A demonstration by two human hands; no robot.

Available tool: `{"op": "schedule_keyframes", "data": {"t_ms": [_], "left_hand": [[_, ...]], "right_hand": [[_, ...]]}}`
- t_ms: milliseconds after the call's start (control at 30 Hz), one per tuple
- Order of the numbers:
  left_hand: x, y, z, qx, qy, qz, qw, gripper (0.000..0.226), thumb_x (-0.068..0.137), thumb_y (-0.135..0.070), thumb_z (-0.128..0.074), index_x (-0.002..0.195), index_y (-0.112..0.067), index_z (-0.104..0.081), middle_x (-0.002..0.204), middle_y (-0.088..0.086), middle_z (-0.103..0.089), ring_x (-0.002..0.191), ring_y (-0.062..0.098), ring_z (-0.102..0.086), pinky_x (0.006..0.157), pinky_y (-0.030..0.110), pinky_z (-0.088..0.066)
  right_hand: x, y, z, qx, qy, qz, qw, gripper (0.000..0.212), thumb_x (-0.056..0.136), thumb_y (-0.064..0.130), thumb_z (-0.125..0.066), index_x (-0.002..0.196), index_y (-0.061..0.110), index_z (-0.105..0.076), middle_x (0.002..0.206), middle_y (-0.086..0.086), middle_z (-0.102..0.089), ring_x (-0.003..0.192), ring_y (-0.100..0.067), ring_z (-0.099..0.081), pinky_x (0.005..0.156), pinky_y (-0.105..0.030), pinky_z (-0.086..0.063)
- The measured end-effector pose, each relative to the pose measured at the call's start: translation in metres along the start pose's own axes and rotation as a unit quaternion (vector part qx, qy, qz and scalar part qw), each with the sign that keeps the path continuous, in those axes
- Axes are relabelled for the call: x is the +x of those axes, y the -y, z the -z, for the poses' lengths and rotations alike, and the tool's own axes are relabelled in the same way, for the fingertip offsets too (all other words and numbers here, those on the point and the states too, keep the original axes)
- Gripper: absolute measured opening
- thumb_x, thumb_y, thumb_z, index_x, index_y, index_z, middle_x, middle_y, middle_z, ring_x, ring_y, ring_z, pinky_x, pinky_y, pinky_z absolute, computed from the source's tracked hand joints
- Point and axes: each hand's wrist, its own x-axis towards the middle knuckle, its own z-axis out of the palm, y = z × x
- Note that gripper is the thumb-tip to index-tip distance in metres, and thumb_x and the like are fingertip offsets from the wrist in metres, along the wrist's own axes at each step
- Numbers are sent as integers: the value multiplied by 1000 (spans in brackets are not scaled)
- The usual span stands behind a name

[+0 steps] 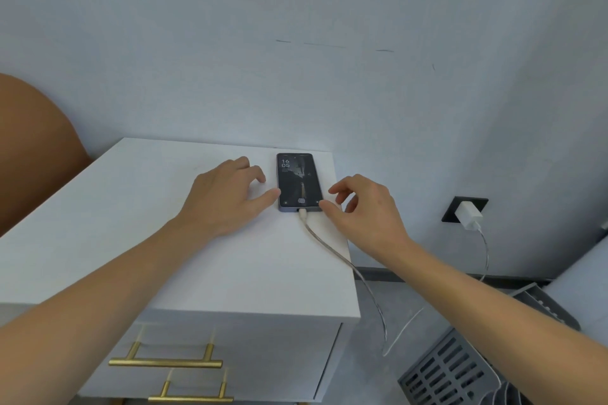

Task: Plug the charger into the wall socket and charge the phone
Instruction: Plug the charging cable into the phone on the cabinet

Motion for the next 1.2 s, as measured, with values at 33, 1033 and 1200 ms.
{"op": "schedule_keyframes", "data": {"t_ms": [33,1033,1200], "left_hand": [[0,0,0,0,2,-3,1000,47,90,-68,-48,106,-29,-69,84,-11,-51,83,15,-50,67,33,-38],[-4,-4,4,-16,-3,-3,1000,42,86,-68,-51,99,-32,-70,74,-12,-50,76,13,-50,62,32,-35],[-3,-3,5,-14,-3,-2,1000,44,85,-70,-49,98,-34,-70,74,-12,-51,75,13,-51,59,30,-33]], "right_hand": [[0,-1,0,4,0,3,1000,26,88,46,-76,105,27,-72,92,13,-69,76,-10,-67,80,-41,-60],[-2,-5,-4,26,-7,23,999,21,89,39,-79,101,23,-74,92,9,-68,74,-13,-66,78,-40,-58],[-2,-5,-4,27,-6,21,999,20,89,39,-78,101,24,-74,91,11,-67,74,-10,-66,77,-39,-58]]}}
